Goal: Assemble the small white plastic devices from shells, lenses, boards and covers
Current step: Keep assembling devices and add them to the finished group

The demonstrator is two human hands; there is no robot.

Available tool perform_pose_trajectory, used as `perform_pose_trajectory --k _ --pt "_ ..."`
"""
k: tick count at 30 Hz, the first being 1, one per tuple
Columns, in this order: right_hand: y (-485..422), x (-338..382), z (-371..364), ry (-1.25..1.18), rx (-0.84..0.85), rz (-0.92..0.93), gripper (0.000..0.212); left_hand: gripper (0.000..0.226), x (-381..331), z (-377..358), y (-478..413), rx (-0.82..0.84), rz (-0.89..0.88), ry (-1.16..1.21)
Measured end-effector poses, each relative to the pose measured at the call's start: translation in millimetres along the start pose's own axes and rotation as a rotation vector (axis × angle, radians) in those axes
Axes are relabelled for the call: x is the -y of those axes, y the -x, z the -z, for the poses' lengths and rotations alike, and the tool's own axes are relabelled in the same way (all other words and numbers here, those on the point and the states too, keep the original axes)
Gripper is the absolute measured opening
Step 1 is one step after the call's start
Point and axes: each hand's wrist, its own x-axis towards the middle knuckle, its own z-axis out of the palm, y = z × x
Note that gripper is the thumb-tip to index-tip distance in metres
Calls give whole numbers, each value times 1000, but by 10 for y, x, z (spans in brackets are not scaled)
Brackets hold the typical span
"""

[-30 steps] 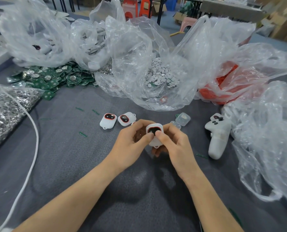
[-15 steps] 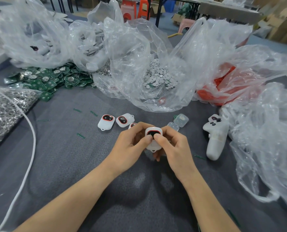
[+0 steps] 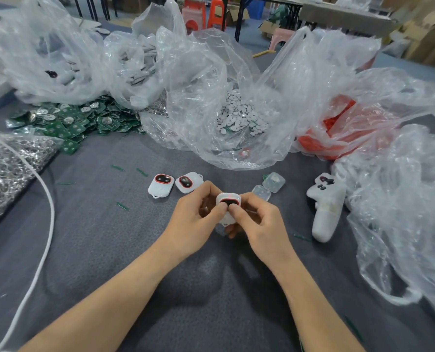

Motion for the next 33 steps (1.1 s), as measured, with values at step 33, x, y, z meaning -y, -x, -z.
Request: perform_pose_trajectory --k 33 --pt "-33 -140 60 210 -488 128 19 32 204 152 -82 -161 27 -1008"
